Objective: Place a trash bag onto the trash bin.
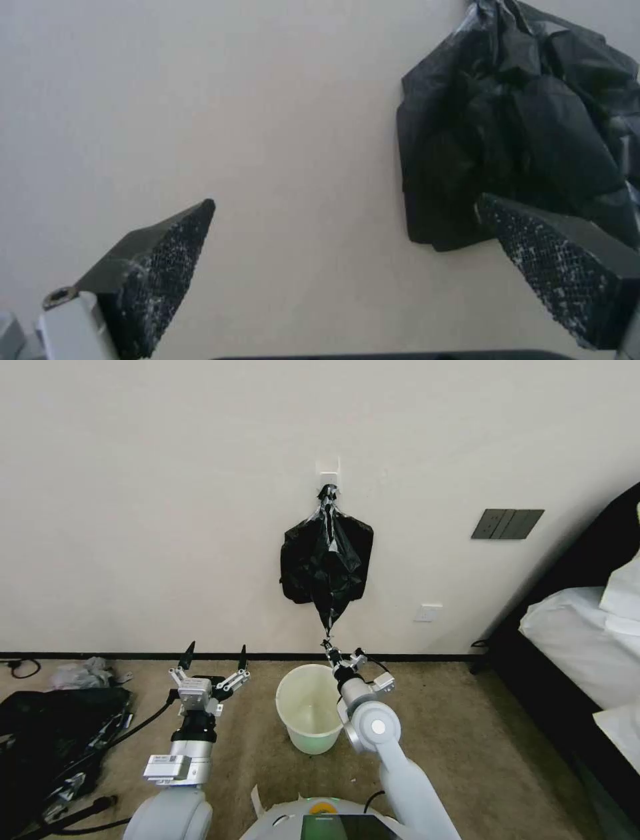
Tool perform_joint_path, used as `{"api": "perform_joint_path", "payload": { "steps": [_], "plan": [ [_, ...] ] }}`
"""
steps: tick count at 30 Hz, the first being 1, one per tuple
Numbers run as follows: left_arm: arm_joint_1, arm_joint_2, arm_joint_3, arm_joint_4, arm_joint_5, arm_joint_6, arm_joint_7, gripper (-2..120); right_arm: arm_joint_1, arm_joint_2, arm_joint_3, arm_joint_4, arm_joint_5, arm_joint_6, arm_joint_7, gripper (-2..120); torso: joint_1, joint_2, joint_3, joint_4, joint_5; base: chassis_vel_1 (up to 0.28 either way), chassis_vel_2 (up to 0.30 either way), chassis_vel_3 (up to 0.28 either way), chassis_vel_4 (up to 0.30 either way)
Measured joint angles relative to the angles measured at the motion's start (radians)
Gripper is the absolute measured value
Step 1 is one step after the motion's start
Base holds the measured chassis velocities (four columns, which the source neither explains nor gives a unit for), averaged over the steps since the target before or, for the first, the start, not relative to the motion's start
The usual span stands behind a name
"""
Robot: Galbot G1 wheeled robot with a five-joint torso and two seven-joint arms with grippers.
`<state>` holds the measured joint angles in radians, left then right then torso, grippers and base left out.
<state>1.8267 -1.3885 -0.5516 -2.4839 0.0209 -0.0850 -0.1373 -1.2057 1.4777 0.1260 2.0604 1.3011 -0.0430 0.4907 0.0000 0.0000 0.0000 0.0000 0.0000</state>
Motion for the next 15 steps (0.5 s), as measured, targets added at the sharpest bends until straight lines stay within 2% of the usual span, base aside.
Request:
{"api": "perform_joint_path", "payload": {
  "steps": [9, 15],
  "plan": [
    [-0.004, 0.003, 0.0, 0.002, 0.0, 0.0, 0.001, 100, 0.02, -0.015, -0.001, 0.005, 0.002, -0.001, -0.005, 0, 0.0, 0.0, 0.0, 0.0, 0.0, 0.0, 0.0, 0.0, 0.0],
    [-0.022, 0.027, -0.014, 0.017, -0.012, 0.0, -0.001, 100, 0.1, -0.084, -0.006, 0.014, 0.046, -0.012, -0.006, 0, 0.0, 0.0, 0.0, 0.0, 0.0, 0.0, 0.0, 0.0, 0.0]
  ]
}}
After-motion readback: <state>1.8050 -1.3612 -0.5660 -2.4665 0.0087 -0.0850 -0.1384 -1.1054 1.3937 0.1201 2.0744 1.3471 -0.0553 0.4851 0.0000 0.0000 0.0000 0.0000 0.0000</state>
